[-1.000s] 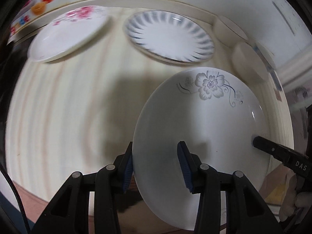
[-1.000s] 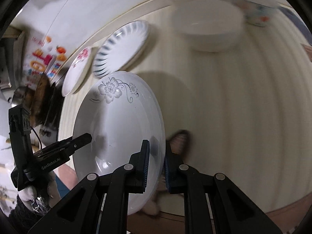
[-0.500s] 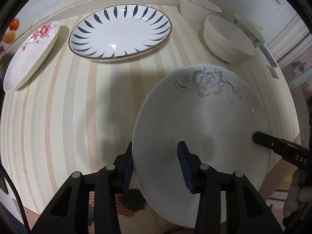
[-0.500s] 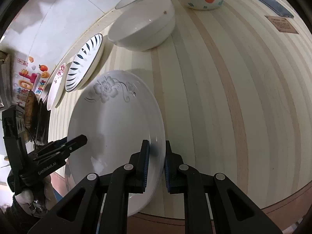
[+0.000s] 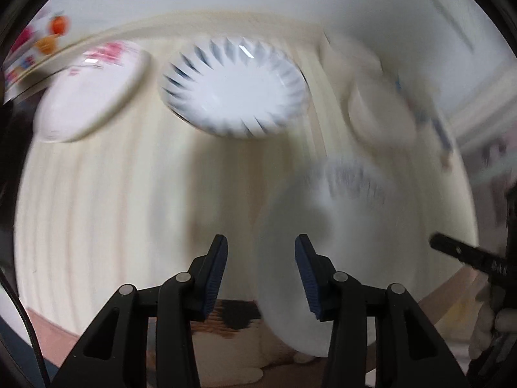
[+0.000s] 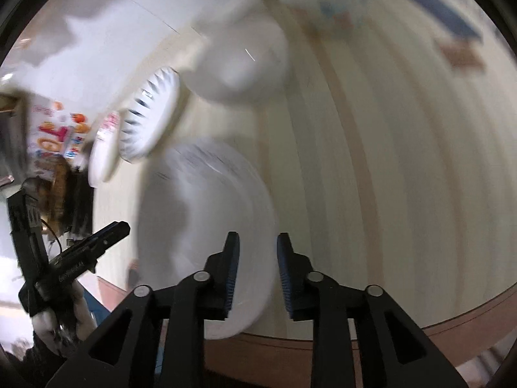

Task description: Organize plates and bowls

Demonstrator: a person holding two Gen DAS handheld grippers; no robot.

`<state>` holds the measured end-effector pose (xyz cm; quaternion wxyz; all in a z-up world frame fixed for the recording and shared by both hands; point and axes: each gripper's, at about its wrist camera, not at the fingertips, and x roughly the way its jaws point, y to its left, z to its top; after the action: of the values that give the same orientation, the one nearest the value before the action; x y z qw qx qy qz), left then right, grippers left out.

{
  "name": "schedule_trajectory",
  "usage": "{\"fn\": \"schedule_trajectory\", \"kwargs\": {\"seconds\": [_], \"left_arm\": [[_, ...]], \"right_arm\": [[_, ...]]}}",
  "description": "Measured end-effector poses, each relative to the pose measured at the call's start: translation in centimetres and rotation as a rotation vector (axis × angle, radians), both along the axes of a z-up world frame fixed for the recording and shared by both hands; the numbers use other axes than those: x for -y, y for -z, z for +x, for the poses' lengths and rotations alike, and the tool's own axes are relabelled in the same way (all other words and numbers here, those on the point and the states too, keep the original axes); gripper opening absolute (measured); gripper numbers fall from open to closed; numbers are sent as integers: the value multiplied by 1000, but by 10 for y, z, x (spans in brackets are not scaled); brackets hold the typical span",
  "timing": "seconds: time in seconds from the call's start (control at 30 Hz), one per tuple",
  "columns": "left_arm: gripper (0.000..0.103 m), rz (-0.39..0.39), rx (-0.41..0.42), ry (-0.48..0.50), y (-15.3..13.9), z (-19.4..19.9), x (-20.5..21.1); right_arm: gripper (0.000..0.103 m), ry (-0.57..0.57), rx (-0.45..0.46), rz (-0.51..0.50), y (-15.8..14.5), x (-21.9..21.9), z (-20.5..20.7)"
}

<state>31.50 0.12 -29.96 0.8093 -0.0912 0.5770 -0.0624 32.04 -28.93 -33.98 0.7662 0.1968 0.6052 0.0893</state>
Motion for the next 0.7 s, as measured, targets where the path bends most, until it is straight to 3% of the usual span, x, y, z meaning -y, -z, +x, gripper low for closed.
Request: {"fn": "schedule_trajectory", "kwargs": {"seconds": [0.07, 0.1, 0.2, 0.3, 0.47, 0.6, 0.7], "left_arm": [[49, -15, 30, -78, -17, 7, -25], [50, -18, 46, -118, -24, 12, -39], [50, 0, 66, -225, -31, 32, -91], [50, 32, 72, -329, -24, 56, -147], [50, 94, 53, -411, 6, 92, -221], [50, 150, 17, -411, 33, 117, -249], [50, 133, -5, -405, 49, 129, -262]], "right_arm": [[51, -38, 58, -14, -34, -16, 15], [54, -53, 74, -7, -44, -25, 24], [54, -123, 115, 75, -66, -74, 66], [54, -200, 141, 106, -68, -137, 113], [53, -268, 101, 134, -32, -241, 203], [53, -295, 63, 107, 7, -301, 256], [52, -304, 56, 77, 32, -329, 284]]}}
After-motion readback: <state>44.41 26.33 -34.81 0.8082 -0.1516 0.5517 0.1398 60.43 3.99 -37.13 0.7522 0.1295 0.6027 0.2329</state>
